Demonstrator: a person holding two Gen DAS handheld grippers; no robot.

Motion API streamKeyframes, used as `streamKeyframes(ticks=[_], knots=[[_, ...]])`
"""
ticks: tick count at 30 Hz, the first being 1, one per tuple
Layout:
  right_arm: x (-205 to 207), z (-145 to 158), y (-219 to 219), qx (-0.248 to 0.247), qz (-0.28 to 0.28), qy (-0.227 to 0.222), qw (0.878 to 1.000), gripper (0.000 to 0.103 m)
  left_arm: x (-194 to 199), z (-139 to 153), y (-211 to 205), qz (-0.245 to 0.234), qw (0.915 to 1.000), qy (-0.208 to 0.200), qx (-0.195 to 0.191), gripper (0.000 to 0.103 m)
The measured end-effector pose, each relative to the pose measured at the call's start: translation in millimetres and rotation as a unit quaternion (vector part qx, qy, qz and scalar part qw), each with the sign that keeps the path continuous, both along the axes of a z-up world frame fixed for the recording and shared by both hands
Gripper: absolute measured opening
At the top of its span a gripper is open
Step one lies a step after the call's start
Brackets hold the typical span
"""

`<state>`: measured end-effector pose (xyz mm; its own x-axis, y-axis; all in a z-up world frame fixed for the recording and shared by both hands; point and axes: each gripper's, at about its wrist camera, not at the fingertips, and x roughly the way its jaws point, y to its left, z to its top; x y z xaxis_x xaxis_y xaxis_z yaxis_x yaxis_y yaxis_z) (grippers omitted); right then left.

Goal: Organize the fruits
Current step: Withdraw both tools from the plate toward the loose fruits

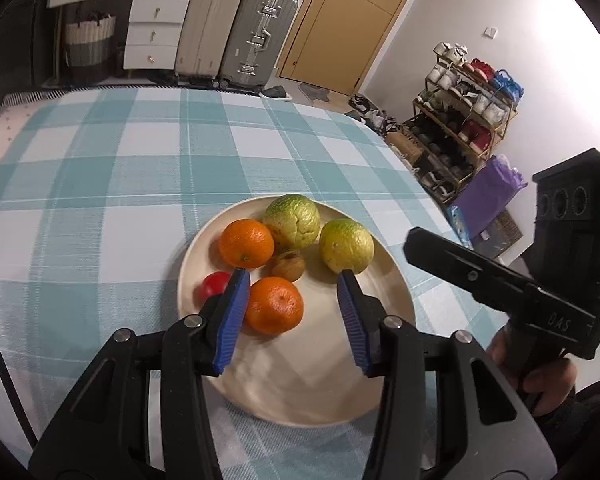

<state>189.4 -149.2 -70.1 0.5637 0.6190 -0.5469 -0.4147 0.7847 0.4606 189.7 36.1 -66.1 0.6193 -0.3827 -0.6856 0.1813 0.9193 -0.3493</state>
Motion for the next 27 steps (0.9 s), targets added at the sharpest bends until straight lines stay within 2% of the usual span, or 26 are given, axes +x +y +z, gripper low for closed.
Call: streamKeyframes(ticks=[3,5,9,14,19,27], knots=[[-9.0,2.0,-4.3,-0.008,-0.002,-0.006,1.0,0.069,-10.6,5.6,0.0,0.006,0.9999,-0.007,0.01,0.05],[-14.5,3.0,-6.9,-0.009,-0.001,-0.01,1.0,0.073,-19.1,10.2,0.0,0.014,0.9997,-0.014,0.017,0.06],[-28.4,9.0,-12.1,-0.01,-0.006,-0.023,1.0,0.077,-31.0,17.4,-1.4,0.018,0.9993,-0.02,0.026,0.062],[-40.3,17.6,-19.1,0.007,-0.012,-0.032,0.999,0.087,-44.2,27.7,-2.7,0.026,0.9988,-0.022,0.036,0.073],[-54.5,25.9,-22.3,0.009,-0.012,-0.046,0.999,0.088,-59.4,39.0,-2.3,0.032,0.9983,-0.029,0.039,0.08],[-80.2,31.6,-27.5,0.016,-0.006,-0.058,0.998,0.095,-90.2,48.9,-10.3,0.029,0.9974,-0.039,0.053,0.082]])
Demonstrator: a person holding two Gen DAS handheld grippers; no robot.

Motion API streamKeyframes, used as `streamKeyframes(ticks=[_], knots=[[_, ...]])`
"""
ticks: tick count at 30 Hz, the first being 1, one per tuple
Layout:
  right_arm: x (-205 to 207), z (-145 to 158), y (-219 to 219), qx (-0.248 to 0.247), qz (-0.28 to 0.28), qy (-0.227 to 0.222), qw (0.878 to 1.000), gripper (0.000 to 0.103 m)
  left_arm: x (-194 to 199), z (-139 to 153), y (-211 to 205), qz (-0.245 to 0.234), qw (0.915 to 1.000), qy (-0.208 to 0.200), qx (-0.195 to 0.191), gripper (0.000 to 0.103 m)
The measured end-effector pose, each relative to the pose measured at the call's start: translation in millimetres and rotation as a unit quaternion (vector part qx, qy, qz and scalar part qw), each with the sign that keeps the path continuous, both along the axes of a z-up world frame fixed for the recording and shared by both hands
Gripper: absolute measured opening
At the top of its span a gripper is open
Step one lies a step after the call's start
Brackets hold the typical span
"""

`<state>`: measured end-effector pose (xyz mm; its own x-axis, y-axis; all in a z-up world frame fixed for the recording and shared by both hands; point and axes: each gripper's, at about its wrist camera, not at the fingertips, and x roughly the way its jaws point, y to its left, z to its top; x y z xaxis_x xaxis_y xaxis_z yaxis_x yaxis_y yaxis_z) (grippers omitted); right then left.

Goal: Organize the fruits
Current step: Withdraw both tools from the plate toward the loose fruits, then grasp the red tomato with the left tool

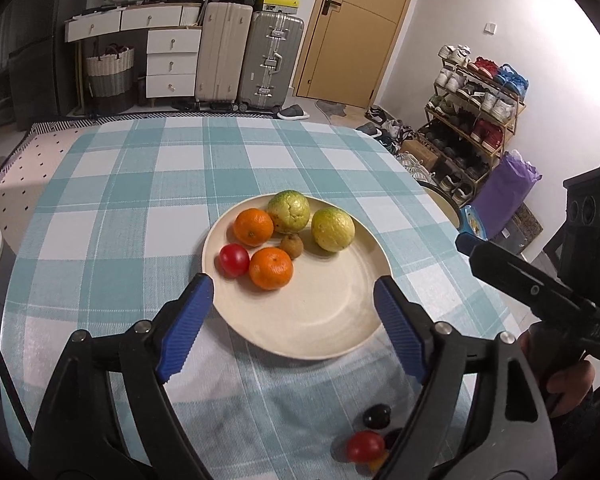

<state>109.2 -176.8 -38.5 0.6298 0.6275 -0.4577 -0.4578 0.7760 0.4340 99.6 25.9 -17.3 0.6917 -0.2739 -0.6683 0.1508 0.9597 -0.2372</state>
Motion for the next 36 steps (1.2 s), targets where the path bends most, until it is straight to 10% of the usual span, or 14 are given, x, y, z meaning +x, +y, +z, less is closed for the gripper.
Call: streamKeyframes(ticks=[36], knots=[[-91.8,-51.0,-11.0,-0.078,-0.009,0.027,0.997,0.103,-76.1,-84.5,-14.5,-0.048,0.9896,0.123,-0.056,0.102]])
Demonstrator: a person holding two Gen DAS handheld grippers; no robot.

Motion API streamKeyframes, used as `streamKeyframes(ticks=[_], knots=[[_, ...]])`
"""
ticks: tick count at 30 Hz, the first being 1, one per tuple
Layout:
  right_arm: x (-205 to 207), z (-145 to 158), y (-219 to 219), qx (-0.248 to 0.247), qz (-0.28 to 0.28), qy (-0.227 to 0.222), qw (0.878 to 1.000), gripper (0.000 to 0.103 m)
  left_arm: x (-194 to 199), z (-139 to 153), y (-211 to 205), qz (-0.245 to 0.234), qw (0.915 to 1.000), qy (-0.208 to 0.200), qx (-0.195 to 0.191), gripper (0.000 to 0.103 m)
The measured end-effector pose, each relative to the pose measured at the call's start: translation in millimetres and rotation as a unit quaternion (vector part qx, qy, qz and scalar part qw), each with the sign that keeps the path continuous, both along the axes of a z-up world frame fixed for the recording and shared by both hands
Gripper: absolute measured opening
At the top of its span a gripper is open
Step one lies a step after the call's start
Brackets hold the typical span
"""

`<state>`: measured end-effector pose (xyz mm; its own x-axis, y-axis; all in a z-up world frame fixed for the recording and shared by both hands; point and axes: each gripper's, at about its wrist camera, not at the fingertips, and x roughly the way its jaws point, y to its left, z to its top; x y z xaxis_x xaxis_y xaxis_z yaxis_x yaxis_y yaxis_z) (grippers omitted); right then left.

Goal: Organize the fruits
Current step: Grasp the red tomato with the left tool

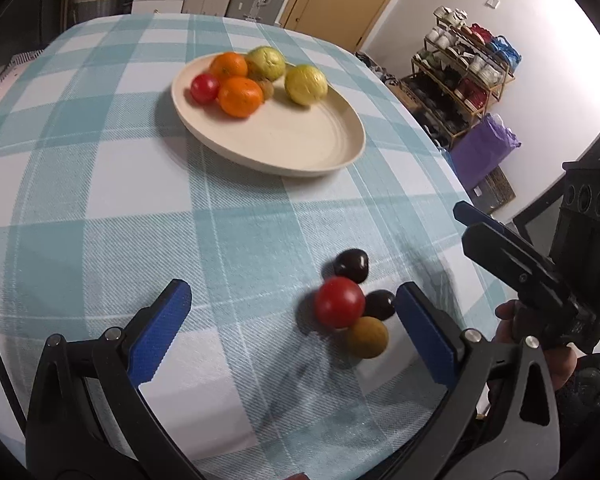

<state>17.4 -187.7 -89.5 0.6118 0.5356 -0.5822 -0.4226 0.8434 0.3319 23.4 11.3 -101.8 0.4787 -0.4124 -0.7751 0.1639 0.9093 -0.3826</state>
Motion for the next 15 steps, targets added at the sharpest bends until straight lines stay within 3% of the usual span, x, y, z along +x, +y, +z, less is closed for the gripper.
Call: streamKeyframes(ticks=[15], knots=[[-11.0,-10.6,-6.9,0.002,-0.01,0.015,1.0,0.103,-0.9,-8.2,-13.7,-0.02,0.9997,0.009,-0.007,0.101]])
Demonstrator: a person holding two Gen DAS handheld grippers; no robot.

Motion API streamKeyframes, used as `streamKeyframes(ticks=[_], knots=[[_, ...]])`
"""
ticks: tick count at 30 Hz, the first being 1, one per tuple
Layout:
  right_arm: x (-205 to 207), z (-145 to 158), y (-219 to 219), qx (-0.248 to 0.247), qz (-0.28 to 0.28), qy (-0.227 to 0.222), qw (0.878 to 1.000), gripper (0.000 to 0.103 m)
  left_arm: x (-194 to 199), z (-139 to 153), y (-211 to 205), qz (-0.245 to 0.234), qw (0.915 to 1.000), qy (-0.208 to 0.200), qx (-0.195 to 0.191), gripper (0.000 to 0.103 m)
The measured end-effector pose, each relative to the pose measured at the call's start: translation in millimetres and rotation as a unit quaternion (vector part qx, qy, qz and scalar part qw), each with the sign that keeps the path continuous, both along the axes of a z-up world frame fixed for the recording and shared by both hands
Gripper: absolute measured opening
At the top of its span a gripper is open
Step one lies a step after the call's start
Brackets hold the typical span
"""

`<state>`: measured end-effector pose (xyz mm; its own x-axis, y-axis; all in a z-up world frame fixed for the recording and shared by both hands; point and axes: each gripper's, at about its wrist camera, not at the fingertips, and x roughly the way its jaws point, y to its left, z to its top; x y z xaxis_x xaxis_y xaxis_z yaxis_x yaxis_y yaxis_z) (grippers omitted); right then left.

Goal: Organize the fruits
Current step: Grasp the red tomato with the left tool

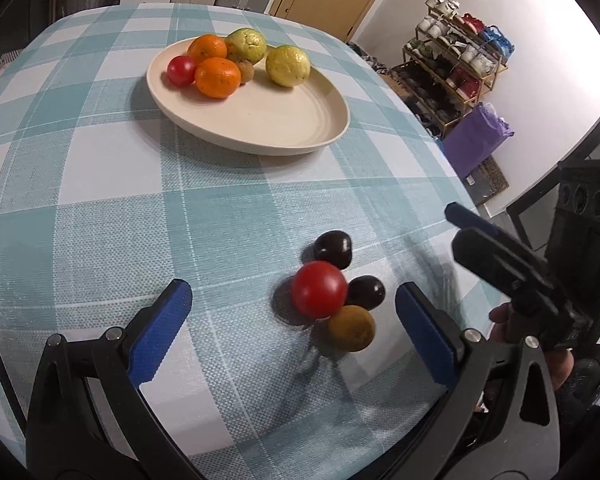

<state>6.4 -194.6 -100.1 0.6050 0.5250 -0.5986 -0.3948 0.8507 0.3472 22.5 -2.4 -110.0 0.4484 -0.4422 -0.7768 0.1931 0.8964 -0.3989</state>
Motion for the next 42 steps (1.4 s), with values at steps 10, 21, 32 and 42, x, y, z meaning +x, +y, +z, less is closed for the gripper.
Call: streamKeyframes(ticks=[10,21,32,42], knots=[[-2.3,-3.6,-4.2,0.0,-0.005,0.0,1.0,0.103,3.7,-2.8,0.1,-0.021,0.9991,0.012,-0.036,0.069],[-1.9,-5.0,-5.8,0.002,-0.006,0.003,1.0,0.103,3.7,-5.3,-4.8,-0.04,0.9975,0.023,-0.053,0.051],[-1.1,-7.6,-5.6,0.002,-0.006,0.008,1.0,0.103,4.2,-7.4,-3.7,-0.042,0.9969,0.023,-0.062,0.026],[4.5,-12.4,0.9,-0.003,0.0,0.022,1.0,0.103,-0.7,-3.6,2.8,-0.046,0.9966,0.007,-0.067,0.024]])
